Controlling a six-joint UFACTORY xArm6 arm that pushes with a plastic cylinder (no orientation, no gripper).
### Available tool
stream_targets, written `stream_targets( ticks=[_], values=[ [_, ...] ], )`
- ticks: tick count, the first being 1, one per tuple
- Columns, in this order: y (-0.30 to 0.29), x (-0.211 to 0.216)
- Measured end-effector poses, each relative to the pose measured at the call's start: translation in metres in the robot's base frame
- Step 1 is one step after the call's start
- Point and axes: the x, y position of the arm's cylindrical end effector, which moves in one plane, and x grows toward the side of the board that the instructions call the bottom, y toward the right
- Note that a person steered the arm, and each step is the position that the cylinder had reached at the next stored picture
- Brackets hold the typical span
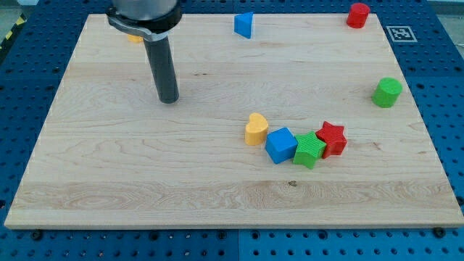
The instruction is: Move the hexagon diagonally top left of the heart
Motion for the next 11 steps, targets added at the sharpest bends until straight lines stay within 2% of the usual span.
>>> stream_targets(
  ticks=[1, 3, 5, 8, 9, 11],
  values=[
    [-0.027, -0.007],
    [-0.087, -0.051],
    [-0.094, -0.094],
    [-0.139, -0.201],
    [-0.094, -0.214],
    [-0.030, -0.165]
  ],
)
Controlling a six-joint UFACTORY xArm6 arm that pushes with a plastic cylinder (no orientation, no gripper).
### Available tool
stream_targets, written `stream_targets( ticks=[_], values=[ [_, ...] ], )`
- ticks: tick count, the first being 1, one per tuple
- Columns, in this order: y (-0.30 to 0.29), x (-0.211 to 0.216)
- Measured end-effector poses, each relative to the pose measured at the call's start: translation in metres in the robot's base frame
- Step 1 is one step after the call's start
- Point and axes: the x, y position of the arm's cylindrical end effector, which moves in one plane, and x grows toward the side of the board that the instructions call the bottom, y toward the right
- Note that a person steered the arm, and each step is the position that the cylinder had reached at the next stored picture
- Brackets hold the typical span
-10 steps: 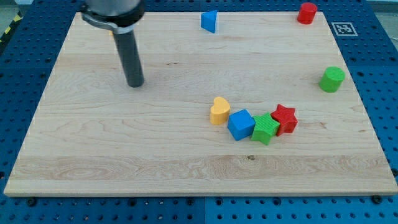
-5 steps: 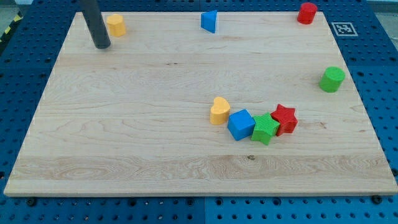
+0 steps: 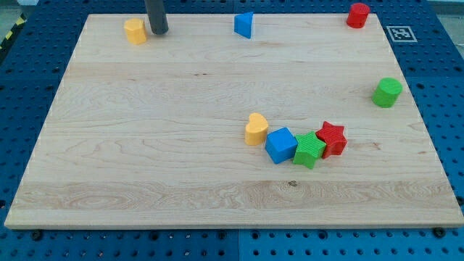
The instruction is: Move the hexagon diagonally top left of the heart
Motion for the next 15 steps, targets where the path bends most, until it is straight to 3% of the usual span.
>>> stream_targets(
  ticks=[2, 6, 8, 9, 10, 13, 15],
  values=[
    [-0.017, 0.024],
    [-0.040, -0.059],
    [-0.040, -0.029],
    [-0.068, -0.055],
    [-0.072, -0.042],
    [-0.010, 0.007],
    [-0.014, 0.000]
  ],
)
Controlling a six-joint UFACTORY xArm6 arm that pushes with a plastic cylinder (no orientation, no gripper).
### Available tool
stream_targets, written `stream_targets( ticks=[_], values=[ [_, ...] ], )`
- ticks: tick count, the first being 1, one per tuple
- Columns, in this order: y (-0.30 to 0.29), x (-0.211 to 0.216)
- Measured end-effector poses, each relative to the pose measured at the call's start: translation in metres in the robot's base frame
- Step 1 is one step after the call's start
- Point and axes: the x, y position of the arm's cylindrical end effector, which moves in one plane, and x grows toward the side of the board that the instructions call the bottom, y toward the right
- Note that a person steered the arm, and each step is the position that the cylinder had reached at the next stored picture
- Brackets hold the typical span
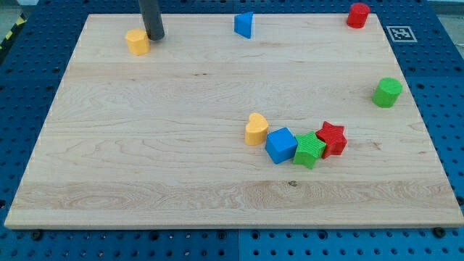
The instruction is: Move the hexagon diagonally top left of the heart
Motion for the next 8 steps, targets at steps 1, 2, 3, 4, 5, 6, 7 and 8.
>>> stream_targets(
  ticks=[1, 2, 3, 4, 5, 6, 7, 8],
  values=[
    [-0.037, -0.029],
    [-0.066, -0.010],
    [-0.051, 0.019],
    [-0.027, 0.034],
    [-0.006, 0.034],
    [0.012, 0.034],
    [0.031, 0.055],
    [0.060, 0.072]
  ],
)
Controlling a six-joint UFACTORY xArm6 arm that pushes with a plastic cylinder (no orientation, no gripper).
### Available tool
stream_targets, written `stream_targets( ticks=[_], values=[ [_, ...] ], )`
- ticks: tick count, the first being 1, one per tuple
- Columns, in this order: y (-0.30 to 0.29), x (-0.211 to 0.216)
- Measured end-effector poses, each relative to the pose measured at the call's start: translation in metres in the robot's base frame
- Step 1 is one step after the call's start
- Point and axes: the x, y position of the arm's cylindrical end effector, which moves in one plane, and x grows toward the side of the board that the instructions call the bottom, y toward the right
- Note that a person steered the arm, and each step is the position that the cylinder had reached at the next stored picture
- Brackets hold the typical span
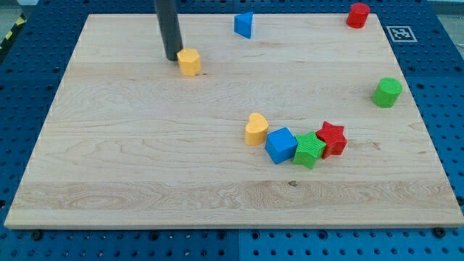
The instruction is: Move the hexagon diagonally top left of the heart
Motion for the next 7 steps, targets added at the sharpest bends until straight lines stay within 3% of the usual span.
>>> stream_targets(
  ticks=[2, 3, 7],
  values=[
    [0.051, 0.000],
    [0.061, 0.030],
    [0.068, 0.061]
  ],
)
